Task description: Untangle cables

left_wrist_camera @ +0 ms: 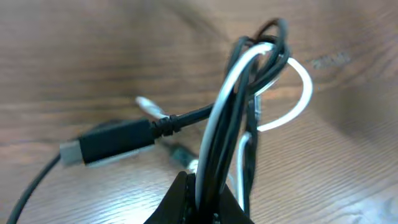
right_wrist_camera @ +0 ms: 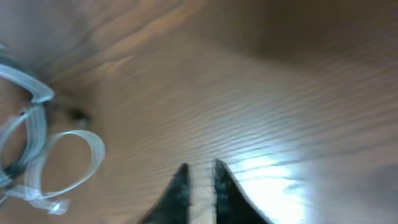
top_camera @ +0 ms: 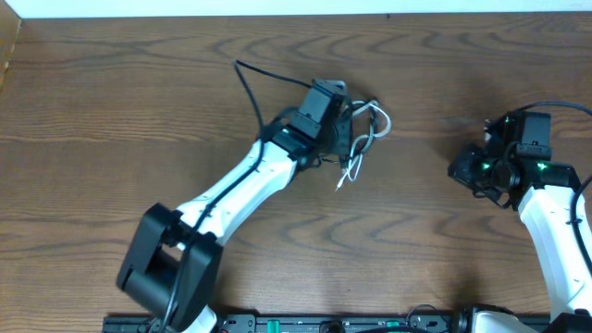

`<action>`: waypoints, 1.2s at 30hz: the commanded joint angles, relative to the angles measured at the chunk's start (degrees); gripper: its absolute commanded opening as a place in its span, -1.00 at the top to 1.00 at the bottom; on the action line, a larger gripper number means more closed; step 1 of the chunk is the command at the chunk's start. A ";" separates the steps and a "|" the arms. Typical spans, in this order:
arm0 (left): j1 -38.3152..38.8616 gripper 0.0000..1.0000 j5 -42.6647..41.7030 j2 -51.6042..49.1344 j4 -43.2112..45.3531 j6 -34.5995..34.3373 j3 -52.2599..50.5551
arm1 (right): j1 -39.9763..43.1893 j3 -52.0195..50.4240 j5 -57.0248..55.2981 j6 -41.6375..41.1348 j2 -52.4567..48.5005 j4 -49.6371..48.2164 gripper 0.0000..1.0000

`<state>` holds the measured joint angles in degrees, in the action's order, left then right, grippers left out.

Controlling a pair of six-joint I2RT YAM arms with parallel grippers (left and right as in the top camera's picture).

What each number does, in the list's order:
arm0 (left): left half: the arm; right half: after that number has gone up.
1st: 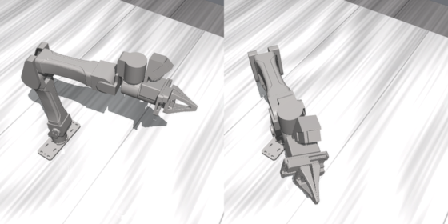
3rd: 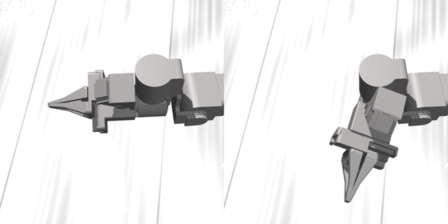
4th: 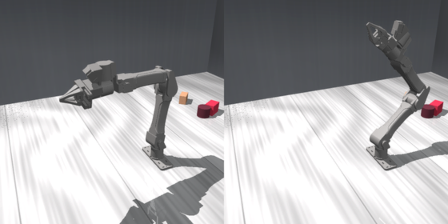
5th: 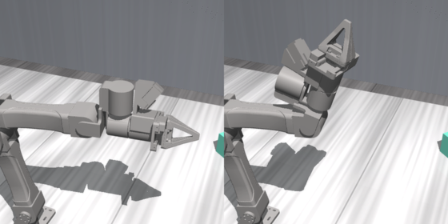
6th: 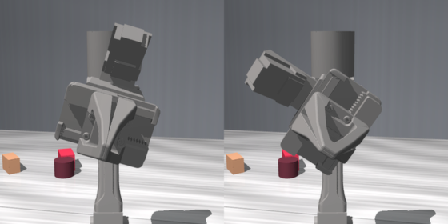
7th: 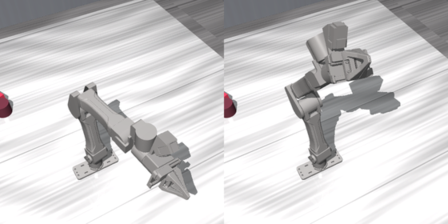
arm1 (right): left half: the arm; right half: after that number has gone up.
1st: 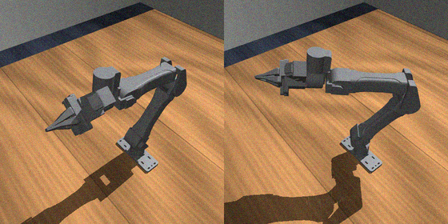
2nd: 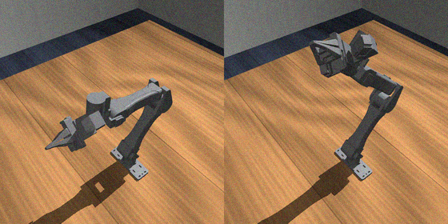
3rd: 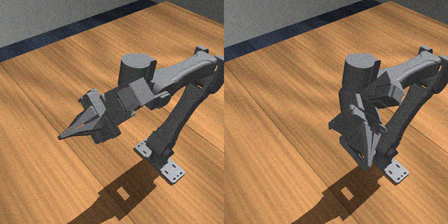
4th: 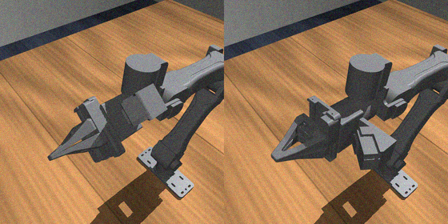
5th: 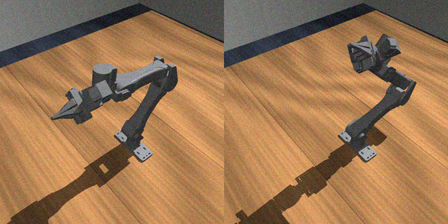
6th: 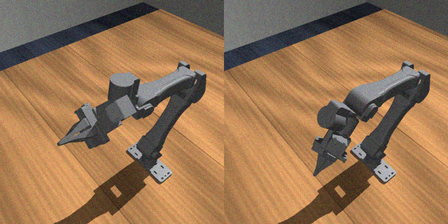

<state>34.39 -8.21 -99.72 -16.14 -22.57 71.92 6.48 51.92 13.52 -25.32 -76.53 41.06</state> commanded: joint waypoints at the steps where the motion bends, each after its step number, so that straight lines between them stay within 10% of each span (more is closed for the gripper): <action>1: 0.55 0.85 0.07 6.21 -0.90 1.53 0.63 | -0.15 0.85 -2.49 2.51 0.87 -0.85 0.44; 5: 0.57 0.85 -3.39 9.01 -3.17 1.49 0.63 | -0.15 1.09 23.23 17.16 1.01 -6.58 -0.14; 11: 0.59 0.85 -6.19 9.16 -8.00 1.03 0.63 | -1.27 1.86 40.09 18.93 1.22 -13.57 -0.38; 27: 0.68 0.85 -12.35 9.18 -13.09 0.85 0.63 | -13.66 1.84 -8.41 -4.90 -3.08 -12.98 -0.14; 36: 0.68 0.85 -12.37 9.18 -16.28 0.87 0.63 | -13.70 1.81 -4.68 -1.57 -7.52 -15.02 -0.11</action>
<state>35.00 -19.64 -90.76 -32.21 -22.06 71.92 -6.94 52.80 7.35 -28.10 -82.67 27.11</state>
